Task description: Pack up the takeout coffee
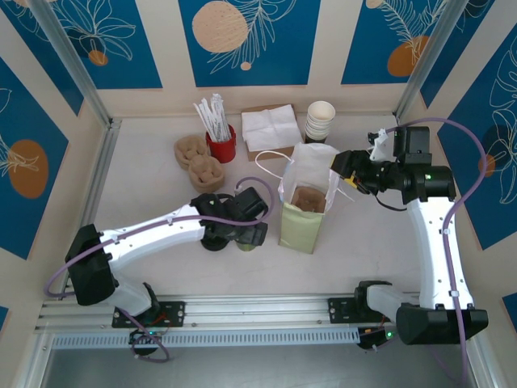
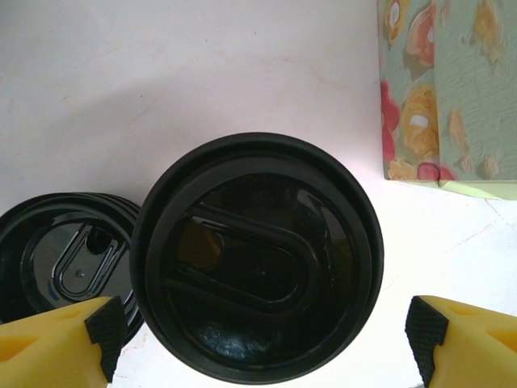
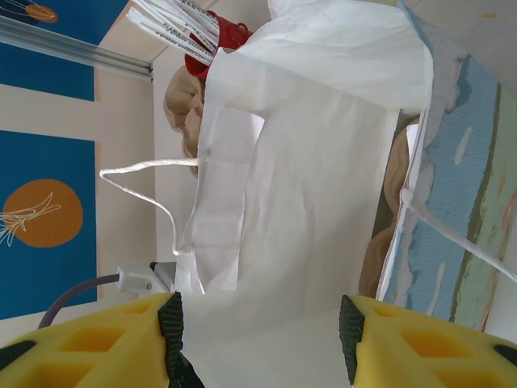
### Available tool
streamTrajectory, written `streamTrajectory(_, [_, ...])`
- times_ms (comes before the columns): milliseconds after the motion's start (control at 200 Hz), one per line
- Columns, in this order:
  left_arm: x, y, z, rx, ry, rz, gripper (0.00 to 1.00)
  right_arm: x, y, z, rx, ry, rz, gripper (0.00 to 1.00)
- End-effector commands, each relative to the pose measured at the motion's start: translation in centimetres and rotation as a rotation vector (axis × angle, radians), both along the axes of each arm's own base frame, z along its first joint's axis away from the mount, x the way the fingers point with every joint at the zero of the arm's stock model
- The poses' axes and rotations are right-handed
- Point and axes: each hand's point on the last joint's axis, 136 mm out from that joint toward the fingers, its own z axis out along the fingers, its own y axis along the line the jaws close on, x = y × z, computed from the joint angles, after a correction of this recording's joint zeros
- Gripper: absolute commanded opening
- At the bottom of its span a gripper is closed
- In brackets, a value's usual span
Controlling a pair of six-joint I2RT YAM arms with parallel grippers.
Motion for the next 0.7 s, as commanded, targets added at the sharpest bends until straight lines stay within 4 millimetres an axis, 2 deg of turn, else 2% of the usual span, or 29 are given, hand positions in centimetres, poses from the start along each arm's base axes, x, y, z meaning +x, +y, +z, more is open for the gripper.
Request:
streamTrajectory(0, [0.2, 0.1, 0.7, 0.019, -0.017, 0.020, 0.89, -0.2, 0.6, 0.9, 0.013, -0.041, 0.033, 0.56])
streamTrajectory(695, [0.6, -0.4, -1.1, 0.047, -0.009, 0.036, 0.81, -0.5, 0.5, 0.0, 0.008, -0.027, 0.038, 0.56])
